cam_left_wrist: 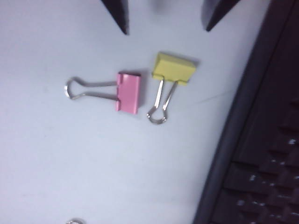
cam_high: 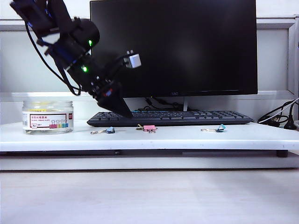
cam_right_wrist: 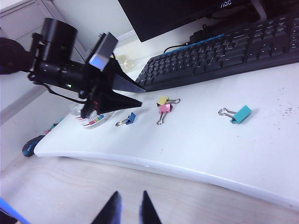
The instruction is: Pick up the clips with the largest number of clips of the same color on the table and place them in a round transparent plastic box.
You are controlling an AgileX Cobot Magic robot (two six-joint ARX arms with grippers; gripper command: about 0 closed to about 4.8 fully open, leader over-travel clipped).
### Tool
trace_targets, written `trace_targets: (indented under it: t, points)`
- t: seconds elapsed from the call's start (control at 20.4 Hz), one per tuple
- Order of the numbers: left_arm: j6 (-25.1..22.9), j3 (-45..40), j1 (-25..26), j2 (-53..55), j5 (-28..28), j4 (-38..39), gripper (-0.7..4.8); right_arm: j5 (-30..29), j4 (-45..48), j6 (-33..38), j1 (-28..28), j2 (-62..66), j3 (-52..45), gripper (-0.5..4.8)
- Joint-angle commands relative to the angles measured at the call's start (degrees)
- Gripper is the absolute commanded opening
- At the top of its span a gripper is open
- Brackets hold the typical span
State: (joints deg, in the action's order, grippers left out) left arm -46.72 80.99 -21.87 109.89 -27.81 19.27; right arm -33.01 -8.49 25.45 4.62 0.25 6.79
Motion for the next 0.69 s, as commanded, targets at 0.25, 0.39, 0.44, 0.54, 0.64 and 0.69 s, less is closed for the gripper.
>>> trace_targets:
  t: [0.25, 0.39, 0.44, 0.54, 0.64, 0.69]
  points:
    - [-0.22, 0.26, -0.02, 2.14, -2.27, -6.45, 2.12, 0.07, 0.59, 0.02, 0.00, -0.13, 0.24, 0.63]
    - [0.11, 0.26, -0.02, 2.97, -3.30, -7.91, 2.12, 0.07, 0.61, 0.00, 0.00, -0.13, 0.24, 0.63]
    - [0.13, 0.28, -0.02, 3.39, -3.56, -8.33, 2.12, 0.07, 0.61, 0.00, 0.00, -0.13, 0.24, 0.63]
    - [0.15, 0.28, -0.02, 4.11, -4.85, -8.98, 2.13, 0.07, 0.61, 0.00, 0.00, -0.13, 0.24, 0.63]
    - [0.11, 0.70, -0.02, 4.76, -5.73, -9.07, 2.15, 0.07, 0.59, 0.00, 0.00, -0.13, 0.24, 0.63]
    - [-0.04, 1.18, -0.02, 5.25, -5.99, -9.44, 2.15, 0.07, 0.61, 0.00, 0.00, -0.13, 0.24, 0.63]
